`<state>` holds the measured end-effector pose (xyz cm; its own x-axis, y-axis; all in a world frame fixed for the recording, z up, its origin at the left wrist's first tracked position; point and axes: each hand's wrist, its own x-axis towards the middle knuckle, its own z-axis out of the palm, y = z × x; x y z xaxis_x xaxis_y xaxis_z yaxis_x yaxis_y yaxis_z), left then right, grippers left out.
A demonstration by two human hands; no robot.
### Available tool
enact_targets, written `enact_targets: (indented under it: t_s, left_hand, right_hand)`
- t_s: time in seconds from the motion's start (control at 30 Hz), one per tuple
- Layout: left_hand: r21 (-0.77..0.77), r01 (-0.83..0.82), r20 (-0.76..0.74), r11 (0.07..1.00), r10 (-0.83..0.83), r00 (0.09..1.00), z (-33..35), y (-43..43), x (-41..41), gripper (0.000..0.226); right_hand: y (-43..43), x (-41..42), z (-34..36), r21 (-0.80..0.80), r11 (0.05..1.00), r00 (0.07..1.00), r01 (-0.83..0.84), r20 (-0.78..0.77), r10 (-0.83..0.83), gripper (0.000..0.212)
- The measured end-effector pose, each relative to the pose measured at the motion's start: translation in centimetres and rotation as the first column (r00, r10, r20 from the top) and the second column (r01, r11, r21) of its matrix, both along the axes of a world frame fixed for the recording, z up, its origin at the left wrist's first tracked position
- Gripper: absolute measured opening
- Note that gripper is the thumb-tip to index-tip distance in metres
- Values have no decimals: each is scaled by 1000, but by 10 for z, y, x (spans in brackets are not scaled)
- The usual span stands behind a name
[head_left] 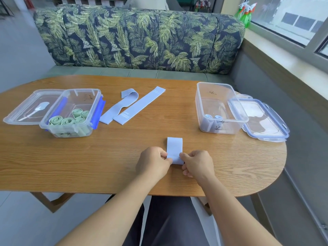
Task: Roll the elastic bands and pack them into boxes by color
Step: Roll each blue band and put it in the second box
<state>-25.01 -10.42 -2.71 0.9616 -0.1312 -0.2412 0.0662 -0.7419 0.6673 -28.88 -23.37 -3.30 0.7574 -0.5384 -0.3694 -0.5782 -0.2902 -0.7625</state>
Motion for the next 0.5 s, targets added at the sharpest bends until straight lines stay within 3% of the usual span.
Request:
enact_targets:
  t_s: [0.2,0.5]
  left_hand:
    - [27,7,-79,1000,-5,997,8,-1,12,13]
    - [-37,-4,-185,999,-3,983,13,-4,23,17]
  right_hand:
    - [-1,-16,-6,112,993,995,33,91,-44,17]
    - [0,-18,-7,87,996,995,18,91,-26,15]
